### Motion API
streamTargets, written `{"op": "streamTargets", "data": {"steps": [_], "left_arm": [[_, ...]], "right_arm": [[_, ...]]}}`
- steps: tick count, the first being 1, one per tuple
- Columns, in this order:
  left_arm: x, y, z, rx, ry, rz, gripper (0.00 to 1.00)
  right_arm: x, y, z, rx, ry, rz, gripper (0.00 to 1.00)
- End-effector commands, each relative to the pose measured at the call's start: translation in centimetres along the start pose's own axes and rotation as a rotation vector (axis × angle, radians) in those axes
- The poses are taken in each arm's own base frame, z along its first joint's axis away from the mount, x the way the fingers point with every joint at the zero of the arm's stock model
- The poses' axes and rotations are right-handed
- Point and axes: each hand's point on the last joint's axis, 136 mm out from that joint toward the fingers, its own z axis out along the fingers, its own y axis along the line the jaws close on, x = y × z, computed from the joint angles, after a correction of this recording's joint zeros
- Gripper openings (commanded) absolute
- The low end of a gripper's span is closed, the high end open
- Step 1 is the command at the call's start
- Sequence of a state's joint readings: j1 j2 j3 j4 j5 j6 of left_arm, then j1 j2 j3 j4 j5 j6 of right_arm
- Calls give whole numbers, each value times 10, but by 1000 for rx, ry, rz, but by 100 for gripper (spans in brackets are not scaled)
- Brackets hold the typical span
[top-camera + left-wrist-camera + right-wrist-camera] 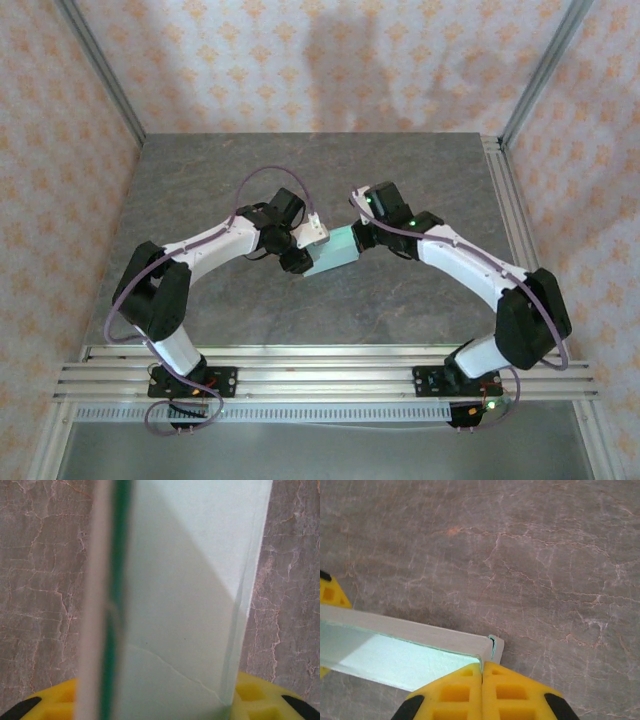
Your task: Fold the paper box
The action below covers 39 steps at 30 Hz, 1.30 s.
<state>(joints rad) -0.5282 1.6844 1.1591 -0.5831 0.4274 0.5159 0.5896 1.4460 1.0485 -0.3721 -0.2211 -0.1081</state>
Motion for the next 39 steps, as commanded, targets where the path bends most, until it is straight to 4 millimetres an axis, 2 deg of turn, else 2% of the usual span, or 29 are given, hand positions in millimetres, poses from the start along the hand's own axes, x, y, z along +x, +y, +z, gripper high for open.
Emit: {"op": "streamTargets", "data": {"steps": [1, 6, 11, 16, 21, 27, 33, 39], "left_arm": [[2, 11, 11, -45, 22, -48, 36], [5, 12, 12, -68, 40, -40, 36], [3, 13, 12, -73, 38, -49, 36], [2, 13, 11, -74, 34, -51, 36], [2, 12, 12, -67, 33, -49, 37], [-19, -1, 2, 8, -53, -88, 39], [-28, 1, -13, -31, -124, -123, 55], [-39, 7, -39, -178, -261, -172, 75]], "right_arm": [[-12, 8, -9, -6, -92, 103, 0], [-6, -1, -15, 55, -23, 92, 0], [-2, 2, -12, 46, 29, 144, 0], [11, -1, -5, 55, 37, 182, 0], [26, -6, -1, 69, 27, 129, 0], [27, -6, 0, 59, -9, 109, 0], [18, -6, -5, 69, -22, 150, 0], [18, -15, -12, 125, 5, 183, 0]]}}
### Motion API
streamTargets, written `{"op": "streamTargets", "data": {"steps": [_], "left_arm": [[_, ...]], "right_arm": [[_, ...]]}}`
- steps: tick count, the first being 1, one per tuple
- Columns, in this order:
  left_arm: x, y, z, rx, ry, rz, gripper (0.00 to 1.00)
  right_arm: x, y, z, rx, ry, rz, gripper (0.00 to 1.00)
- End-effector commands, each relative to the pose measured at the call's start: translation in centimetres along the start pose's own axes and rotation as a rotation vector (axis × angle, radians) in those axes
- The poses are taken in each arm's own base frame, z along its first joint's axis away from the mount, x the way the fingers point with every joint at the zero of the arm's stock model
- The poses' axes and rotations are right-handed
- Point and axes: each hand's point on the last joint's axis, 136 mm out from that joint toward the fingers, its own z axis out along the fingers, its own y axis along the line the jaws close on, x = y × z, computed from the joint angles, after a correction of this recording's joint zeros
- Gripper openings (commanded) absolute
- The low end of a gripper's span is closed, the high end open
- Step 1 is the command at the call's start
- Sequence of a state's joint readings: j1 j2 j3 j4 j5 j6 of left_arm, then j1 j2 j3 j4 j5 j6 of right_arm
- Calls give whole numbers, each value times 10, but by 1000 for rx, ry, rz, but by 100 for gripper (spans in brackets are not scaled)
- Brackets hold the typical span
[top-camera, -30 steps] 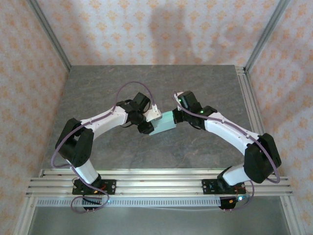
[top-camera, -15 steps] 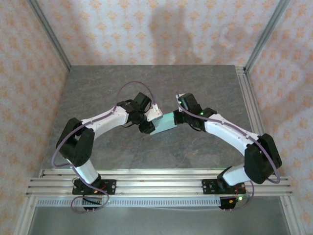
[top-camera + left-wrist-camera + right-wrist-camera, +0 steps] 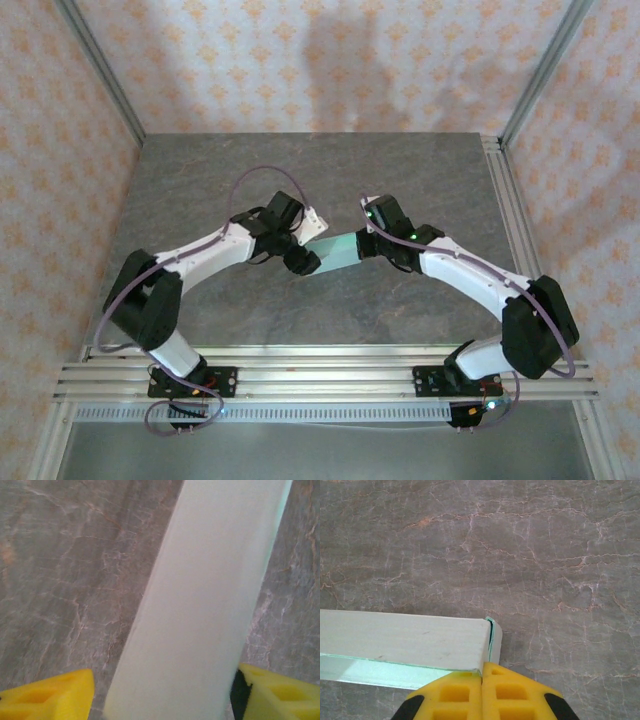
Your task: Fold the paper box
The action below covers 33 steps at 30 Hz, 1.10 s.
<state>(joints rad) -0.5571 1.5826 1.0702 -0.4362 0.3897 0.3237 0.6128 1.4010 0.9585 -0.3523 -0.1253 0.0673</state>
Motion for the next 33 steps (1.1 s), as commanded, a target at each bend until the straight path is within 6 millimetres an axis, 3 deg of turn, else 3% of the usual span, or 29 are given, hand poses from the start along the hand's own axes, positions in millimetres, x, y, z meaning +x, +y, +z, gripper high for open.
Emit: {"op": "streamTargets", "data": {"steps": [1, 8, 12, 15, 19, 28, 33], "left_arm": [[-28, 7, -24, -114, -155, -52, 77], [-30, 1, -64, -255, -300, -140, 89], [-16, 16, -90, -355, -341, -324, 93], [-3, 28, -100, -433, -333, -448, 88], [2, 29, -94, -435, -296, -504, 84], [-6, 25, -68, -395, -65, -482, 62], [-9, 31, -55, -405, -12, -528, 49]], "right_arm": [[-6, -6, -12, 47, -6, 33, 0], [-9, -5, -12, 54, 6, 106, 0], [-5, -6, -11, 60, 25, 114, 0], [0, -9, -8, 75, 39, 106, 0], [1, -12, -3, 99, 64, 112, 0], [-4, -8, 5, 107, 112, 133, 0], [-6, -7, 7, 110, 112, 141, 0]]}}
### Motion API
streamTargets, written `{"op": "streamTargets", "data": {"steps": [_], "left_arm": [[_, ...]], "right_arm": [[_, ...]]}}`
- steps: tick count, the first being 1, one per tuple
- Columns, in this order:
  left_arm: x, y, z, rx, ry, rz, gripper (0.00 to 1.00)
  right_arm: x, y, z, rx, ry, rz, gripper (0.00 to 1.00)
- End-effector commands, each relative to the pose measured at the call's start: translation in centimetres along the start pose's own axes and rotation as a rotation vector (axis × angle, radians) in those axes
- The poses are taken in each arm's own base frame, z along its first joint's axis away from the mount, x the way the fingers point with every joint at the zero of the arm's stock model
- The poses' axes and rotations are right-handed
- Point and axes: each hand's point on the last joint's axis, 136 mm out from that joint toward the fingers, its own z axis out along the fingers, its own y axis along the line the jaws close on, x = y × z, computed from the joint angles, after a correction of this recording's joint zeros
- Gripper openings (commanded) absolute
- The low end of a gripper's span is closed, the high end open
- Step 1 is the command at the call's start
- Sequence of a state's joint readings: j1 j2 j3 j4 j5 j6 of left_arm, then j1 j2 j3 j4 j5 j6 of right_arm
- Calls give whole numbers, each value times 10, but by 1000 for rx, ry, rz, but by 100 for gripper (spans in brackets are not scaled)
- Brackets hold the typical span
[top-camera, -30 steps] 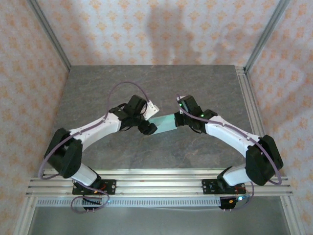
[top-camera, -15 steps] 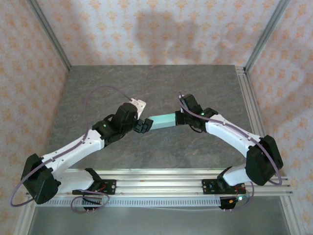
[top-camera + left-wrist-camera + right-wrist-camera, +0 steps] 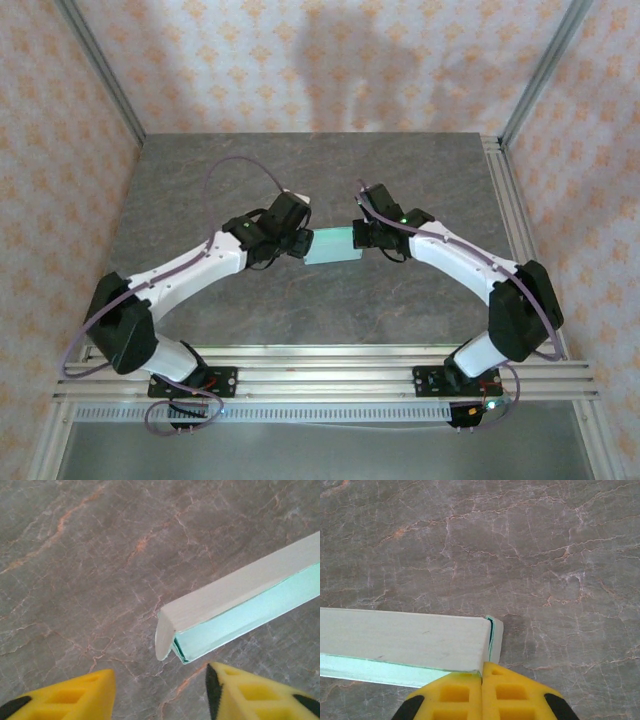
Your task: Fold the paper box
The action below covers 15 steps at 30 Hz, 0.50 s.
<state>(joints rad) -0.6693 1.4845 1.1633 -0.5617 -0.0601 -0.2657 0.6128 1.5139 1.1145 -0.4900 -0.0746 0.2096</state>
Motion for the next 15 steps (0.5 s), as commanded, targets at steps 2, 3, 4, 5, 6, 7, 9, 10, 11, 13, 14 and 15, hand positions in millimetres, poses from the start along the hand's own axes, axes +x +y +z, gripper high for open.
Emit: {"op": "streamTargets", "data": {"steps": [2, 3, 4, 5, 6, 7, 9, 10, 11, 13, 14, 15], "left_arm": [[7, 9, 6, -48, 86, -33, 45], [7, 9, 8, -55, 92, -36, 45], [7, 12, 10, -73, 97, -40, 42], [7, 14, 12, -82, 101, -43, 39], [7, 14, 14, -86, 107, -44, 37], [7, 16, 15, -93, 110, -49, 35], [6, 17, 17, -97, 114, -59, 31], [5, 18, 17, -96, 114, -66, 29], [5, 18, 17, -94, 118, -75, 28], [5, 17, 17, -88, 129, -88, 25], [6, 16, 17, -84, 134, -94, 23], [7, 15, 17, -79, 139, -99, 22]], "right_arm": [[6, -3, 0, 33, 44, 6, 0], [5, -3, 0, 33, 43, 6, 0], [5, -2, 0, 32, 42, 6, 0], [4, -2, 0, 32, 44, 5, 0], [4, -2, 0, 32, 44, 5, 0], [3, -1, -1, 29, 46, 1, 0], [2, 0, -1, 25, 48, 3, 0], [2, 1, -1, 23, 50, 3, 0], [1, 1, -1, 20, 49, 4, 0], [1, 3, -1, 16, 51, 4, 0], [1, 3, -1, 14, 53, 5, 0], [0, 4, -1, 11, 53, 6, 0]]}}
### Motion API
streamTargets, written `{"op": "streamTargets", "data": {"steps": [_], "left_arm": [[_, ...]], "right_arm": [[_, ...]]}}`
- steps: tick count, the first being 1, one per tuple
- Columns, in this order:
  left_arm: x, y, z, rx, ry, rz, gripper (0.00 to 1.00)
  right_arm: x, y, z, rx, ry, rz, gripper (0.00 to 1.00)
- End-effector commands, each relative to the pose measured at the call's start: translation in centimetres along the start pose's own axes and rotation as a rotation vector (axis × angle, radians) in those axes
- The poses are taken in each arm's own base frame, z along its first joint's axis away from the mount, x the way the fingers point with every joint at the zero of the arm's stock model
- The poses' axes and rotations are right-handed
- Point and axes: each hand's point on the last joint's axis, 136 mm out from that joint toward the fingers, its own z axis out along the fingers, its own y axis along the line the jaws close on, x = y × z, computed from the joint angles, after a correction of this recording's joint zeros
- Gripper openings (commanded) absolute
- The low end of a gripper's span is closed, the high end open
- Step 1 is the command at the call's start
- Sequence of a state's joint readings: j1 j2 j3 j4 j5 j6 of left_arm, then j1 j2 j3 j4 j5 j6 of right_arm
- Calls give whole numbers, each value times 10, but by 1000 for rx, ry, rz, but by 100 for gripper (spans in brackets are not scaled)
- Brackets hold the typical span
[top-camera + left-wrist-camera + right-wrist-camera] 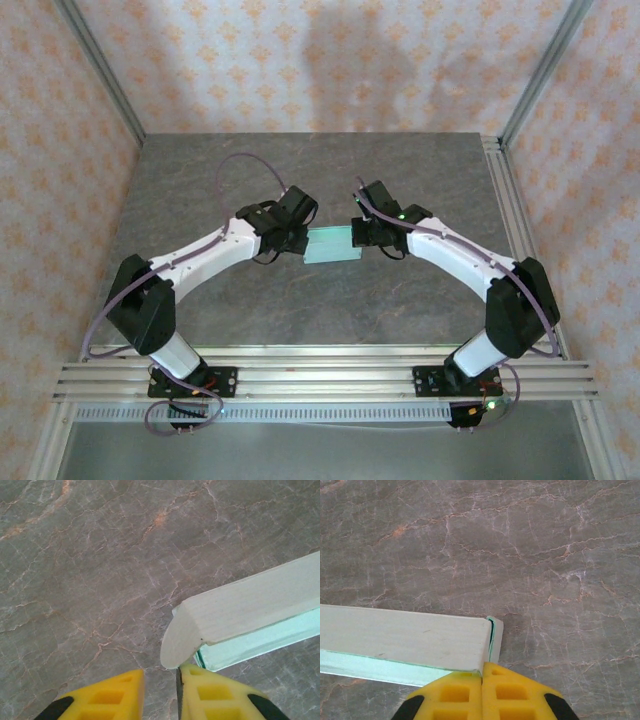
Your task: Fold the paper box
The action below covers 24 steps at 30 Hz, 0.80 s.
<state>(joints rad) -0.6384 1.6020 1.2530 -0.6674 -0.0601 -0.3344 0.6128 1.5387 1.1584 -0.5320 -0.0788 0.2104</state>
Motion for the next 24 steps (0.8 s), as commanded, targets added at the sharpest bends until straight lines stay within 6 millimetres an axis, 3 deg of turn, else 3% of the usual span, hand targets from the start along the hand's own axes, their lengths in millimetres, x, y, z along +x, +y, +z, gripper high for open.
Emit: {"op": "streamTargets", "data": {"steps": [1, 13, 17, 23, 24], "left_arm": [[-2, 3, -3, -5, 21, -41, 22], [-5, -5, 4, 19, 31, -59, 23], [-7, -9, 0, 45, 25, -72, 13], [-9, -15, 0, 78, 34, -98, 10], [-9, -16, 0, 82, 37, -102, 4]], "right_arm": [[3, 2, -1, 3, 31, 7, 0], [4, 4, -1, -6, 43, 1, 0], [5, 4, 0, -5, 46, 3, 0], [7, 5, 1, -11, 57, 5, 0], [7, 5, 1, -8, 59, 1, 0]]}}
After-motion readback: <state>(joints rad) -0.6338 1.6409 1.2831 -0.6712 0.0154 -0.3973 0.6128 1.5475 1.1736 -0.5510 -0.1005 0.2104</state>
